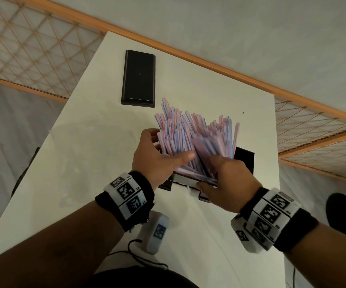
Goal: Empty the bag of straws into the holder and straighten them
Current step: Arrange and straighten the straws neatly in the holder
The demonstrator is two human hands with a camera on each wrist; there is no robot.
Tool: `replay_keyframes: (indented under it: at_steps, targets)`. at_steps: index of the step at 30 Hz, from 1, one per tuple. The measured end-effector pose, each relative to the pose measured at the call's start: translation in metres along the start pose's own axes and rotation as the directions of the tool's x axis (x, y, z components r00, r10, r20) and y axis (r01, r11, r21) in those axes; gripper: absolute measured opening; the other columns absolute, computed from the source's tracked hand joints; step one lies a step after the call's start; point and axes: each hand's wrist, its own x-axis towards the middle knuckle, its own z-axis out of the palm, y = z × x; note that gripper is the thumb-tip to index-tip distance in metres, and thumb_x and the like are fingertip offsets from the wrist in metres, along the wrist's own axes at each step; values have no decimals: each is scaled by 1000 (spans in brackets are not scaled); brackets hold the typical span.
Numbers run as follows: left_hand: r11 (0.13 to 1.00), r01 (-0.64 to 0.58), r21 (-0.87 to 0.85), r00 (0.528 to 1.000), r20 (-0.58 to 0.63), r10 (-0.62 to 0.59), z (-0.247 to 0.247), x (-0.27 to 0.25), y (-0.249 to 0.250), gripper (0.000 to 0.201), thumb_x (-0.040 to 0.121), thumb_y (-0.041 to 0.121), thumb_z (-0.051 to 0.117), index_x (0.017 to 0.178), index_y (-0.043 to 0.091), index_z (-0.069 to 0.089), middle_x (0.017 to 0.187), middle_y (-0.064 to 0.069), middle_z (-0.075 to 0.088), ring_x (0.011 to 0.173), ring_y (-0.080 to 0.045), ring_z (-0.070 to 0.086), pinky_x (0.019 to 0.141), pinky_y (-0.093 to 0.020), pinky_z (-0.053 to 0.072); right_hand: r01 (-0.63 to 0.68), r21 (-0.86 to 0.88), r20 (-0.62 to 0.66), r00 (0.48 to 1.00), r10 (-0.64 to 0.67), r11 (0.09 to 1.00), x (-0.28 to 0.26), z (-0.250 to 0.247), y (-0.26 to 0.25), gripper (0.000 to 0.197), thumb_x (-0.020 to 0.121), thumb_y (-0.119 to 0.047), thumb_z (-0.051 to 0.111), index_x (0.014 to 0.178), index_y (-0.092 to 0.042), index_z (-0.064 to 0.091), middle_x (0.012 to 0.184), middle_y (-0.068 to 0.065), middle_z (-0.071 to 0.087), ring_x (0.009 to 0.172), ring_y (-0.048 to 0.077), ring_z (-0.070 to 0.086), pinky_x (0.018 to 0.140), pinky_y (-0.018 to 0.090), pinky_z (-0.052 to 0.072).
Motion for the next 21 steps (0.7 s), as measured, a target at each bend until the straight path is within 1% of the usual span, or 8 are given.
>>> replay_keyframes:
  at_steps: [3, 5, 7, 12, 14, 17, 19, 21]
  targets:
    - [996, 5, -94, 999, 35, -2, 4, 0, 6, 83, 57, 45, 93, 127, 18, 56, 114, 0, 73, 104, -16, 72, 88, -43, 61, 31, 30, 115, 993, -34, 999, -3, 10, 2, 26, 81, -45, 70, 84, -20, 60, 75, -7, 60, 68, 18, 54, 64, 32, 46]
    - [972, 46, -232, 999, -7, -48, 5, 3, 9, 68, 65, 49, 81, 121, 15, 63, 114, -6, 73, 109, -25, 70, 98, -52, 55, 5, 23, 160, 987, -8, 1000, 4, 20, 3, 28, 84, -51, 65, 85, -23, 60, 79, -6, 59, 73, 17, 54, 68, 33, 48]
    - [923, 112, -367, 990, -42, -137, 5, 5, 14, 68, 62, 57, 71, 116, 16, 68, 118, -9, 72, 117, -30, 65, 108, -56, 46, -25, 7, 143, 989, 24, 1000, 11, 26, 4, 33, 84, -56, 61, 85, -24, 56, 80, -6, 56, 74, 18, 52, 69, 33, 49]
    - [956, 26, -293, 998, -44, -41, 10, 0, 25, 82, 63, 83, 65, 112, 17, 61, 115, -4, 71, 115, -28, 66, 106, -56, 47, -48, 17, 181, 982, 44, 999, 18, 28, -4, 37, 83, -57, 64, 95, -23, 57, 80, -6, 58, 73, 17, 54, 67, 31, 47]
    - [956, -3, -294, 999, -42, -9, 14, -2, 27, 95, 60, 91, 63, 117, 15, 58, 118, -6, 68, 118, -25, 63, 108, -50, 46, -70, -11, 228, 971, 71, 997, 22, 27, -9, 38, 84, -57, 64, 101, -22, 58, 81, -6, 57, 75, 18, 52, 68, 28, 42]
    - [951, -27, -307, 998, -57, 10, 14, -5, 29, 84, 70, 79, 61, 118, 11, 55, 111, -11, 64, 106, -15, 63, 105, -40, 46, -75, 76, 304, 951, 49, 994, 31, 21, -12, 31, 87, -50, 66, 97, -22, 58, 80, -5, 58, 74, 17, 54, 67, 26, 40]
    - [955, -42, -293, 998, -50, 29, 13, -4, 29, 69, 70, 75, 65, 108, 18, 55, 92, 9, 66, 99, -12, 64, 102, -45, 49, -75, 98, 352, 935, 36, 992, 36, 15, -12, 28, 88, -52, 66, 91, -26, 55, 77, -6, 57, 72, 14, 54, 63, 25, 39]
    - [968, -85, -235, 996, -48, 76, 12, -6, 29, 71, 69, 71, 69, 110, 15, 54, 91, 17, 63, 93, -8, 63, 95, -40, 51, -85, 25, 426, 902, 67, 996, 40, 13, -13, 42, 84, -65, 61, 88, -25, 51, 78, -5, 57, 75, 17, 56, 66, 30, 43]
